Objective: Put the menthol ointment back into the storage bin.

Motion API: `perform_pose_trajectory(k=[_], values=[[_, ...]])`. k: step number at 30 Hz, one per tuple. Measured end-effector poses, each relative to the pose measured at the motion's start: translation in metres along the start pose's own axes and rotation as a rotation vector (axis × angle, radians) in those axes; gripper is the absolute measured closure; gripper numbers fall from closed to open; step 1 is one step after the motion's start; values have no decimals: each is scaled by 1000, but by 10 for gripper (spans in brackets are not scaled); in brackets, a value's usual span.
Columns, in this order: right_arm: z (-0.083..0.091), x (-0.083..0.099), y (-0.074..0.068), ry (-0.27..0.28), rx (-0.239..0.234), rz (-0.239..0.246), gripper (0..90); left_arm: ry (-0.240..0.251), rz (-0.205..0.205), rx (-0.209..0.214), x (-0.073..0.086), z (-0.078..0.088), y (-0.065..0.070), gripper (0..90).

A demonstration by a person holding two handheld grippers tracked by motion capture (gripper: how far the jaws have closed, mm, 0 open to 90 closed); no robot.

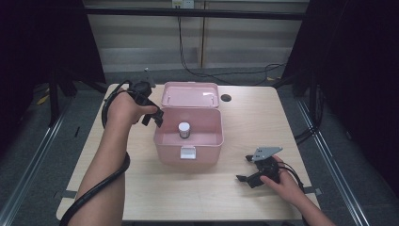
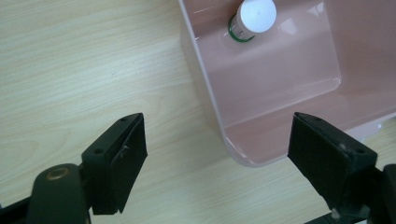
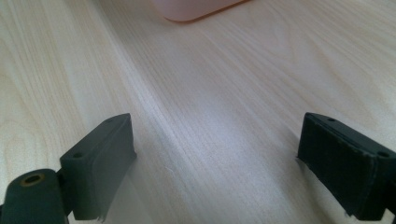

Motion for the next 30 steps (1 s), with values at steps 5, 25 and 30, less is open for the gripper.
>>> perform_pose_trajectory(k=[5, 25, 30], values=[[0, 0, 0, 2, 0, 3, 102, -1, 13, -3, 10, 4, -10, 187], [0, 0, 0, 3, 2, 0, 102, 26, -26, 26, 51, -2, -29, 187], [0, 0, 0, 5, 2, 0, 102, 32, -45, 47, 62, -9, -30, 186]])
Point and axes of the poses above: each handheld gripper's, and its own axes: z roughly backward along the jaws, x roughly out of its underside, y roughly to its right, the point moved 6 cm from there along -z, roughly forward along the jaws, and after that the axes turned 7 degrees about y, right-handed, at the moved point
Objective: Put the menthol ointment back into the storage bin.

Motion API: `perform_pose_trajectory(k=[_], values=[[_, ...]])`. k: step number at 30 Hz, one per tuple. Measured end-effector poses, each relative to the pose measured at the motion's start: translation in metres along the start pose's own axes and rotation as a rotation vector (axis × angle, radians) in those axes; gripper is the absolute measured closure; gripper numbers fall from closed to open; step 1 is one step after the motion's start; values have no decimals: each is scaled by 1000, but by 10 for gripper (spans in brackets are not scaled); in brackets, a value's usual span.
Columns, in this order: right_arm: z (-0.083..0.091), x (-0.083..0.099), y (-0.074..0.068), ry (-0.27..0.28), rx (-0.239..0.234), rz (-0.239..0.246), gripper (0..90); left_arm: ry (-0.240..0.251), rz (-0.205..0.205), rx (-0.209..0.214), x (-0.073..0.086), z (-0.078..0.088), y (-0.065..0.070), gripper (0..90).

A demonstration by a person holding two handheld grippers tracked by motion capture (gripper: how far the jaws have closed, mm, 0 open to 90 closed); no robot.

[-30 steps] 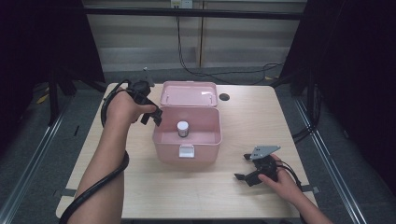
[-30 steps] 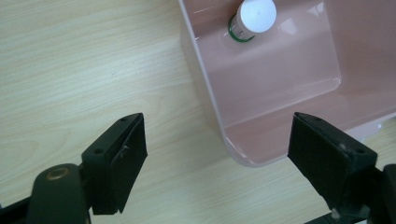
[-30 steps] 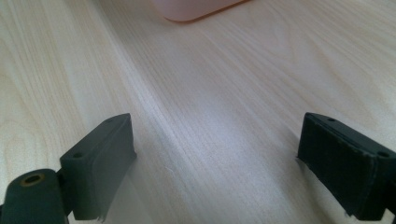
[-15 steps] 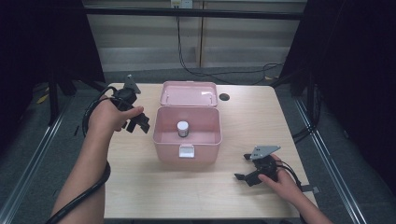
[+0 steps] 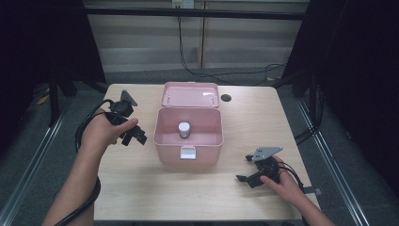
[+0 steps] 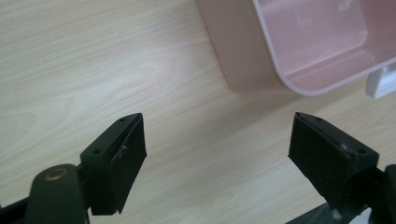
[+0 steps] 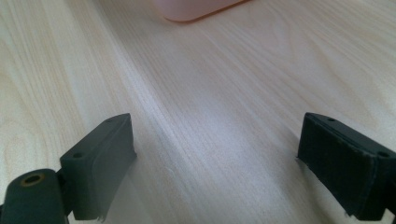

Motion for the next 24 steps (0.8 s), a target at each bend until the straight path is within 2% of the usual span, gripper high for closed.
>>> perform_pose_trajectory(k=[9, 22, 24], values=[[0, 0, 0, 0, 0, 0, 102, -2, -25, 34, 17, -16, -2, 187], [0, 0, 0, -3, -1, -1, 102, 19, -67, 71, 34, -43, -1, 195], [0, 0, 0, -3, -1, 0, 102, 29, -60, 77, 36, -47, -1, 196]])
Point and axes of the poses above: each handheld gripper's, and its own axes: z roughly backward along the jaws, x roughly out of its underside, y roughly to its right, the point moved 6 cm from there along -z, roughly forward along the jaws, and after that the axes turned 7 degrees about y, right-handed, at the moved point
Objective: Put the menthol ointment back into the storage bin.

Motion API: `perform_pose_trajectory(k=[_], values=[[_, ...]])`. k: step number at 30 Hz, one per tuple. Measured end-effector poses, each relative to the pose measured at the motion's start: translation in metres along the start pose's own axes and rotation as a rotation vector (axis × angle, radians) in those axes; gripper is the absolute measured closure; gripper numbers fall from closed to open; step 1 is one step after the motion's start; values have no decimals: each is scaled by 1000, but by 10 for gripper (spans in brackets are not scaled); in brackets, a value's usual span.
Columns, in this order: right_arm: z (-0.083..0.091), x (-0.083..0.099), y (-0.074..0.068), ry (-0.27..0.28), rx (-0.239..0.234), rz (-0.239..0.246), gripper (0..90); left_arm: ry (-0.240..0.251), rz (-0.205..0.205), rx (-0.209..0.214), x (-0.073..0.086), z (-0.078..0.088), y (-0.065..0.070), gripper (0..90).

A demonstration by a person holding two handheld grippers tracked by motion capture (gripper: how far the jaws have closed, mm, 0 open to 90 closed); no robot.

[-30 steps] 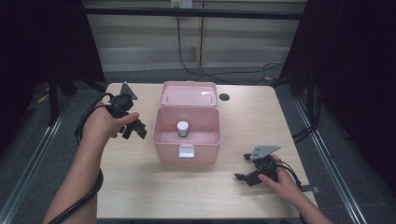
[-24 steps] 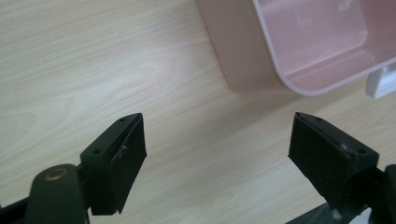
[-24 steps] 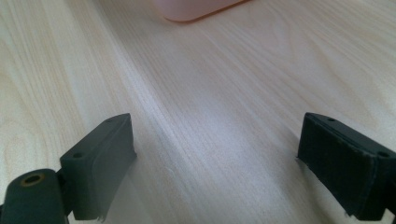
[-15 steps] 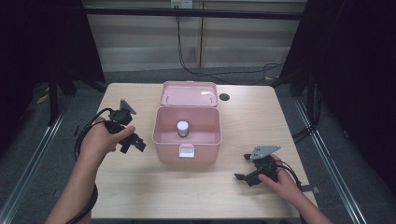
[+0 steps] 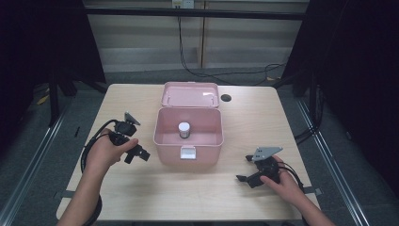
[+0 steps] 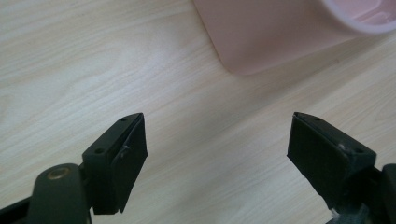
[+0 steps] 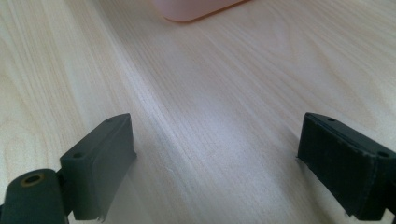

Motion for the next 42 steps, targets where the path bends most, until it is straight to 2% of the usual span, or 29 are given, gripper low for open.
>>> perform_pose_trajectory(k=[4, 9, 11, 17, 23, 29, 32, 33, 36, 40, 42], values=[[0, 0, 0, 0, 0, -1, 102, -10, -12, 10, 7, -8, 0, 198], [0, 0, 0, 0, 0, -1, 102, 18, -27, 18, 14, -20, -1, 202], [0, 0, 0, 0, 1, -1, 102, 12, -36, 26, 17, -25, -1, 203], [0, 0, 0, 0, 0, -1, 102, 3, -28, 26, 25, -37, -2, 203], [0, 0, 0, 0, 0, -1, 102, 33, -58, 27, 29, -48, 0, 203], [0, 0, 0, 0, 0, -1, 102, 48, -68, 43, 35, -58, 6, 203], [0, 0, 0, 0, 0, -1, 102, 55, -98, 40, 38, -61, 8, 200], [0, 0, 0, 0, 0, -1, 102, 64, -92, 35, 38, -62, 9, 198], [0, 0, 0, 0, 1, -1, 102, 64, -135, 33, 41, -65, 11, 197], [0, 0, 0, 0, 1, -1, 102, 108, -162, 22, 43, -67, 14, 189], [0, 0, 0, 0, 1, 1, 102, 111, -177, 9, 44, -68, 14, 188]])
Point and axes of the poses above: each handheld gripper's, and its own axes: z roughly backward along the jaws, x roughly out of its underside, y roughly to its right, the point moved 6 cm from there along -z, roughly forward along the jaws, and after that the axes turned 7 degrees about y, right-handed, at the moved point
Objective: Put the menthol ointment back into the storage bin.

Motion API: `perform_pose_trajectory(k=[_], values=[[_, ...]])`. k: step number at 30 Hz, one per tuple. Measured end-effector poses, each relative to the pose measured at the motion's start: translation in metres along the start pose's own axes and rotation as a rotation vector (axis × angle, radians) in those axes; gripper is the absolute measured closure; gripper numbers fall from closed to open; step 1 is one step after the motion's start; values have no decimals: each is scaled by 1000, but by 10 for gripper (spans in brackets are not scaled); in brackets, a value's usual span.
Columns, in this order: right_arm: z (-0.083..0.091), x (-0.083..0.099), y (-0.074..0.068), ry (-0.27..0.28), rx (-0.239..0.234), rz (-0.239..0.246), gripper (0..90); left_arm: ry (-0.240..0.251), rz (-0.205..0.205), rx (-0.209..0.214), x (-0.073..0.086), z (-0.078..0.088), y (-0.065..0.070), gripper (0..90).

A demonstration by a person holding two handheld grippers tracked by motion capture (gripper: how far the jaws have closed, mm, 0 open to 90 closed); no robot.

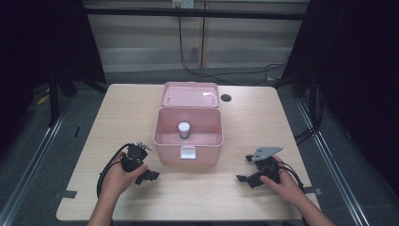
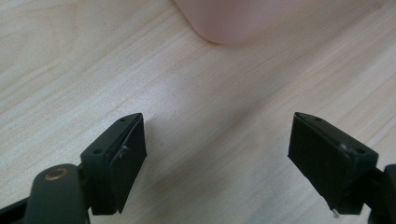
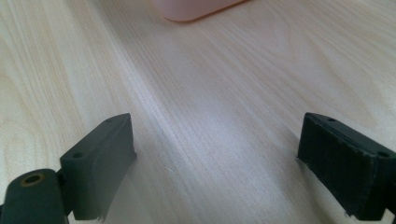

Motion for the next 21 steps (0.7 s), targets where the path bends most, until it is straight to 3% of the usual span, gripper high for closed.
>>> perform_pose_trajectory(k=[2, 6, 13, 14, 17, 21], values=[[0, 0, 0, 0, 0, -1, 102, 13, -49, -6, 1, -1, -1, 186], [0, 0, 0, 0, 0, 0, 101, 54, -91, -11, 3, -6, -1, 180], [0, 0, 0, 0, 0, -2, 102, 102, -128, -19, 7, -10, -3, 152], [0, 0, 0, 0, 0, -2, 102, 107, -157, -28, 7, -11, -4, 149], [0, 0, 0, 0, 0, -2, 102, 114, -163, -24, 8, -11, -4, 125], [0, 0, 0, 0, 0, -1, 102, 113, -140, -25, 7, -11, -3, 131]])
Point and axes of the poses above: each handheld gripper's, and its own axes: z roughly backward along the jaws, x roughly out of its underside, y roughly to its right, the point moved 6 cm from there along -z, roughly forward along the jaws, and after that the axes turned 7 degrees about y, right-handed, at the moved point
